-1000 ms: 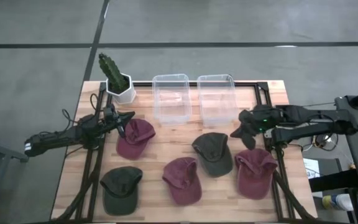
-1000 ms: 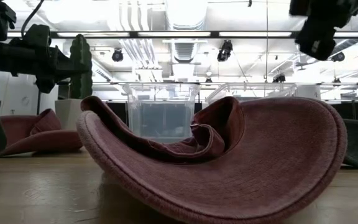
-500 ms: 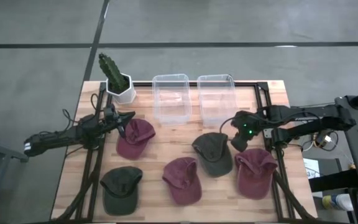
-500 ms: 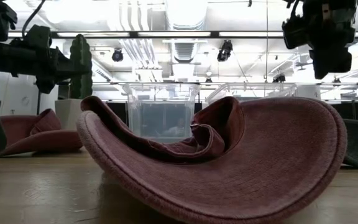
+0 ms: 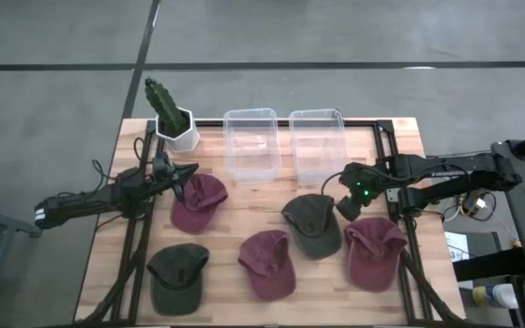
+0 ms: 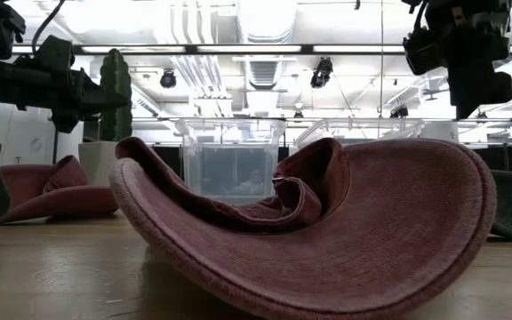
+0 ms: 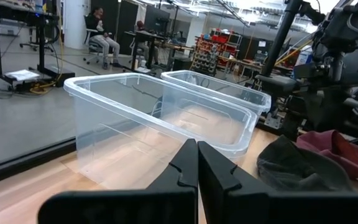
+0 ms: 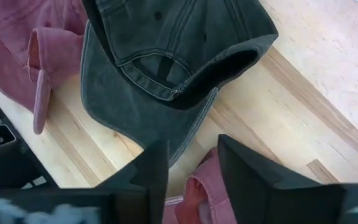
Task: Pick & Place hat
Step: Put the right gray cap into the left transparent bin
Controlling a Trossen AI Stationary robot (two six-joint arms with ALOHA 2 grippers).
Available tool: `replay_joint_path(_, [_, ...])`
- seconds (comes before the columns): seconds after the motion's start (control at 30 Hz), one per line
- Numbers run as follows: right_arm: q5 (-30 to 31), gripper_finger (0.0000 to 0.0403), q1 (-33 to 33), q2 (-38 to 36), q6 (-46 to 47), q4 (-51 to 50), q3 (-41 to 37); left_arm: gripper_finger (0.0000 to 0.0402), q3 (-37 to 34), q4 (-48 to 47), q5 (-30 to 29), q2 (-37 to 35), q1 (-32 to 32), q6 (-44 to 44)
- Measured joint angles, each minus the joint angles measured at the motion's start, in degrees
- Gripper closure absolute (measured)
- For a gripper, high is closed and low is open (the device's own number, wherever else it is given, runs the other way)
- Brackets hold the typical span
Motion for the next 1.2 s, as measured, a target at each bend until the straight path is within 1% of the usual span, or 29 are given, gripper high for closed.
replay_joint_path(0.13, [0.0,0.0229,0.0,0.4,3.4,0.1,-0.2,0.04,0.0,0.0,0.0,0.0,0.0,0.4])
replay_joint_path(0.3, [0.1,0.0204,0.3,2.1,6.8,0.2,-1.4,0.04,0.0,0.0,0.0,0.0,0.0,0.4])
replay_joint_path(0.47, [0.1,0.0189,1.1,5.0,7.0,1.0,-2.0,0.04,0.0,0.0,0.0,0.0,0.0,0.3])
replay_joint_path(0.7, [0.3,0.0165,2.2,9.2,6.6,7.3,-2.0,0.04,0.0,0.0,0.0,0.0,0.0,0.3])
replay_joint_path(0.8, [0.8,0.0153,2.7,11.5,6.3,7.2,-2.1,0.04,0.0,0.0,0.0,0.0,0.0,0.4])
replay_joint_path(0.97, [3.8,0.0136,3.1,15.3,6.8,7.3,-2.5,0.04,0.0,0.0,0.0,0.0,0.0,0.4])
replay_joint_path(1.2, [6.7,0.0116,3.1,17.9,5.4,7.8,-2.5,0.04,0.0,0.0,0.0,0.0,0.0,0.4])
